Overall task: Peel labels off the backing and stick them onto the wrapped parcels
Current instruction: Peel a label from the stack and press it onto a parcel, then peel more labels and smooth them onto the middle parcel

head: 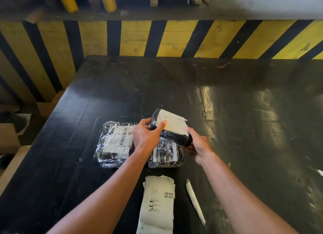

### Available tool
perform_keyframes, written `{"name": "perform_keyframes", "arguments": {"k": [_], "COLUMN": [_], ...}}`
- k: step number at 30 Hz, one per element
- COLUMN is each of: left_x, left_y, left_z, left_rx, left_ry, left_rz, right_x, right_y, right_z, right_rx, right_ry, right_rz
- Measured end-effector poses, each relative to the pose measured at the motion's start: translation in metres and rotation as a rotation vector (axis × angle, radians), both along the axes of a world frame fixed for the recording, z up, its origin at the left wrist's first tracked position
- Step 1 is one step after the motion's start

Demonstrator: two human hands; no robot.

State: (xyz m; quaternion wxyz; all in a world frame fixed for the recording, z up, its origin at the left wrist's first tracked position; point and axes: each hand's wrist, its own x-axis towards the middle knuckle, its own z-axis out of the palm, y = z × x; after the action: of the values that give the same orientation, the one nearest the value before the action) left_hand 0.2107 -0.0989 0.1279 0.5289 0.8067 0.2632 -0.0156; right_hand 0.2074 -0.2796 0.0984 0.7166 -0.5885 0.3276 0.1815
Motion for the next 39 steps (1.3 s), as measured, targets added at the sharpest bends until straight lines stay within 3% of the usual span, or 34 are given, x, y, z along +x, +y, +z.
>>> {"name": "perform_keyframes", "arguments": {"k": [4,8,14,20,24,32,36,39], "left_x": [-0.005,-0.016,-0.042,-0.057,-0.057,-0.055,-0.066,-0.087], "left_y": [-0.017,-0.049,-0.12,-0.186,-0.218,-0.232,-0.204,-0.162], "left_z": [0.0,-0.011,-0.057,-0.113,-0.142,-0.162,-0.146,-0.127], "left_rx": [0.062,0.058,0.009,-0.058,-0.036,0.042,0.055,0.048], "left_ry": [-0.081,-0.021,0.139,0.277,0.346,0.389,0.329,0.22], "left_rz": [-0.121,-0.249,-0.382,-0.383,-0.373,-0.522,-0.575,-0.599], "right_x": [-0.012,-0.022,-0.049,-0.075,-0.077,-0.078,-0.087,-0.101], "right_y": [-0.022,-0.063,-0.14,-0.205,-0.226,-0.241,-0.232,-0.202], "right_z": [-0.001,-0.01,-0.044,-0.093,-0.11,-0.126,-0.127,-0.113], "right_rx": [0.062,-0.064,-0.297,-0.376,-0.391,-0.555,-0.869,-1.099], "right_ry": [-0.08,-0.116,-0.071,0.057,0.097,0.123,0.08,-0.169], "right_rz": [-0.076,-0.124,-0.124,-0.121,-0.178,-0.061,0.003,-0.048]}}
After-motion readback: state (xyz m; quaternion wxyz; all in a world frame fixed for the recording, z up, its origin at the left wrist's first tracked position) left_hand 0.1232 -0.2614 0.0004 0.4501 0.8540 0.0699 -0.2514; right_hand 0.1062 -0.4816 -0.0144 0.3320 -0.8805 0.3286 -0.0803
